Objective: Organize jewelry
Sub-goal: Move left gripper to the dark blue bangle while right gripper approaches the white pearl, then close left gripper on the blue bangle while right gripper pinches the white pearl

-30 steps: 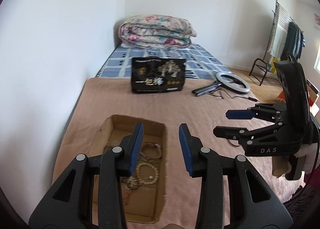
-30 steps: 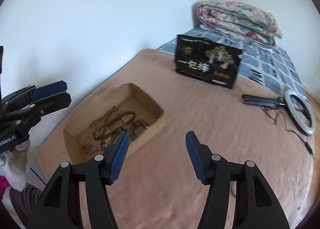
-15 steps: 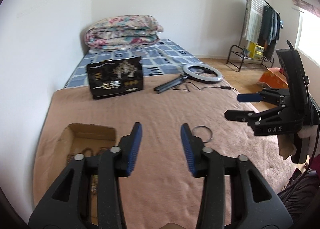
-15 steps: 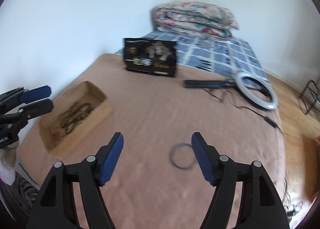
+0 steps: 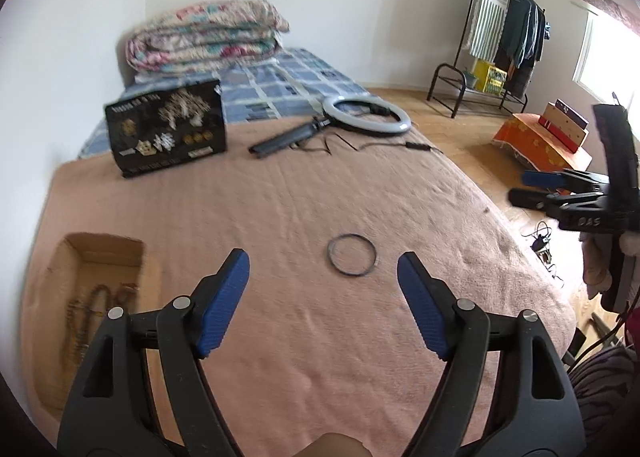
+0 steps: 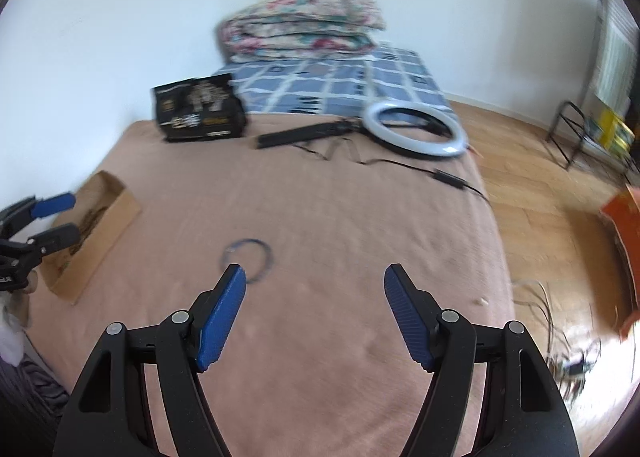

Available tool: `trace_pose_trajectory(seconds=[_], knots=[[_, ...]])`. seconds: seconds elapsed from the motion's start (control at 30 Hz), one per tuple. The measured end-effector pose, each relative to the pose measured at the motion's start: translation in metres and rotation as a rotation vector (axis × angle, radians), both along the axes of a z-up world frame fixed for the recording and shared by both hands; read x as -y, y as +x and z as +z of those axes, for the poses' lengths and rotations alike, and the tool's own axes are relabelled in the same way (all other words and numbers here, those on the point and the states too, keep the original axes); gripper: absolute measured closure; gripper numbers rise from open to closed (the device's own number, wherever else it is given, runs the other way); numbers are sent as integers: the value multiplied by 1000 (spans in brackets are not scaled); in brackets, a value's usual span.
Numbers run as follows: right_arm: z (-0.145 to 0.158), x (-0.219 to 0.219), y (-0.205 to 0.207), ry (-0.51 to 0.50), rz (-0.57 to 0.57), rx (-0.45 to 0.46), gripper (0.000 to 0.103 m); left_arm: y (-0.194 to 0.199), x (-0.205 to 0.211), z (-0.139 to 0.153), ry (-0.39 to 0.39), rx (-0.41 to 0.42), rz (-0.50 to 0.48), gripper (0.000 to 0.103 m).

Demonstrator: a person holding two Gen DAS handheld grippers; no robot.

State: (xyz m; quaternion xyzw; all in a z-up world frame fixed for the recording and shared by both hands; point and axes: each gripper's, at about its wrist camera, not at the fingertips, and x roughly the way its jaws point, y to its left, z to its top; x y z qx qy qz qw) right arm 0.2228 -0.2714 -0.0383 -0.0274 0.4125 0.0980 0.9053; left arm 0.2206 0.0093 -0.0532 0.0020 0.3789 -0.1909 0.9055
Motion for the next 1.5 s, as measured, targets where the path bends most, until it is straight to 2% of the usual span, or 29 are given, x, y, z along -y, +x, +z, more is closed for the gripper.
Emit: trace_pose_trajectory(seconds=[0.03,0.2,0.33,0.43,0.63,0.87,1.07,1.3,1.5], knots=[[-2,14,-2,6,-32,0,24,3,6,-5,-6,-14,-7,24],[-16,79,-11,25,-173,0,23,18,34,-33,-9,-87,-43,24],[-36,110,-16,-3,-231,-18,23,32,52,-59,-48,-164,-69,24],[-57,128,-18,-8,-249,-50,23,39,63,-75,-41,-193,-59,24],[-89,144,-12,-52,-258,-66,23,51,75,-105,-15,-217,-36,24],[-105,152,16,-19,-251,-77,23,62,83,-132,12,-219,26,24],[-120,155,32,-32,-229,-79,23,78,90,-151,30,-228,49,24],[-130,162,43,-20,-222,-92,23,92,103,-160,60,-214,47,24],[-136,163,50,-5,-207,-93,23,102,113,-165,98,-191,52,20]])
